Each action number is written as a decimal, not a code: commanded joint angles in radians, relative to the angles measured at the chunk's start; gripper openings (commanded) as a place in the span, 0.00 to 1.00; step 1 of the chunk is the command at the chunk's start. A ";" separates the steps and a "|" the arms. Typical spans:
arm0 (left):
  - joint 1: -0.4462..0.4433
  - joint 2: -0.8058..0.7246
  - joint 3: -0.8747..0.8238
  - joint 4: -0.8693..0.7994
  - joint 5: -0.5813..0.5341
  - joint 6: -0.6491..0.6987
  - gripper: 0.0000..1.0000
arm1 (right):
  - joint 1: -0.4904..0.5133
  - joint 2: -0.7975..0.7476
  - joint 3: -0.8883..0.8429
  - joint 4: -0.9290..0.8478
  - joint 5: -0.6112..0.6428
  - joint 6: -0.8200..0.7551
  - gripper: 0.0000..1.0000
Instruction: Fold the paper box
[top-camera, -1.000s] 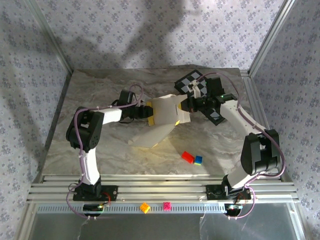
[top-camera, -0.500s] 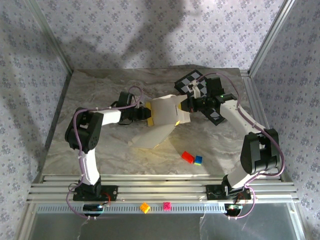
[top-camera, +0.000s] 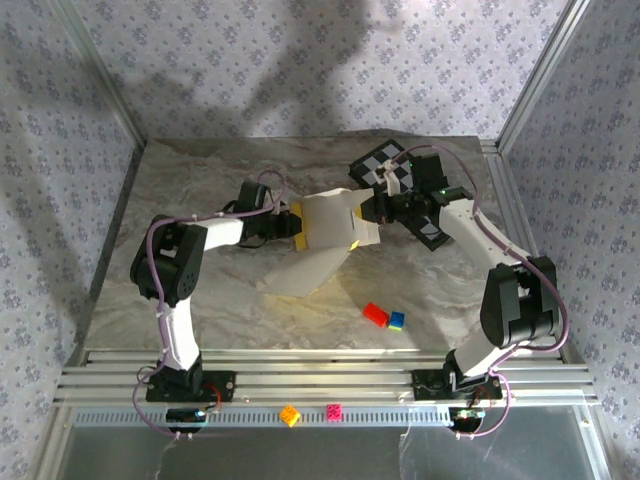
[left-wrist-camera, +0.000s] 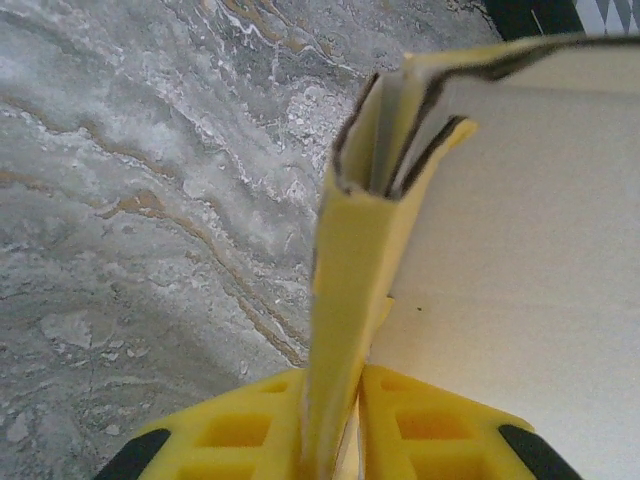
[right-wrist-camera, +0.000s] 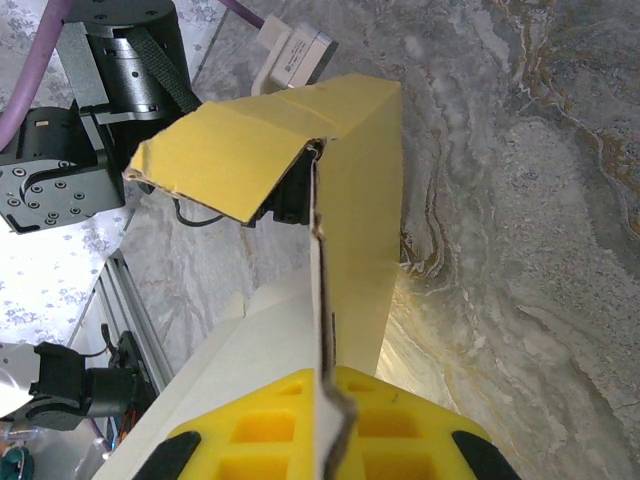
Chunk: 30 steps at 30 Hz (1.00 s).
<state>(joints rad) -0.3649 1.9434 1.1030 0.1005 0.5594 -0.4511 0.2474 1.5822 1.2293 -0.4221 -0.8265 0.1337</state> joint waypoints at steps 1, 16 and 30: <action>-0.005 0.009 0.043 -0.032 -0.066 0.003 0.14 | 0.002 0.014 0.032 -0.030 -0.017 -0.016 0.00; -0.077 -0.001 0.101 -0.258 -0.340 0.041 0.00 | 0.004 0.007 0.032 -0.038 -0.004 -0.018 0.00; -0.115 -0.162 -0.022 -0.162 -0.525 0.054 0.00 | 0.015 -0.091 0.050 -0.039 0.211 0.116 0.34</action>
<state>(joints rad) -0.4808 1.8412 1.1076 -0.0528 0.1688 -0.4278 0.2527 1.5734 1.2369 -0.4461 -0.7155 0.1753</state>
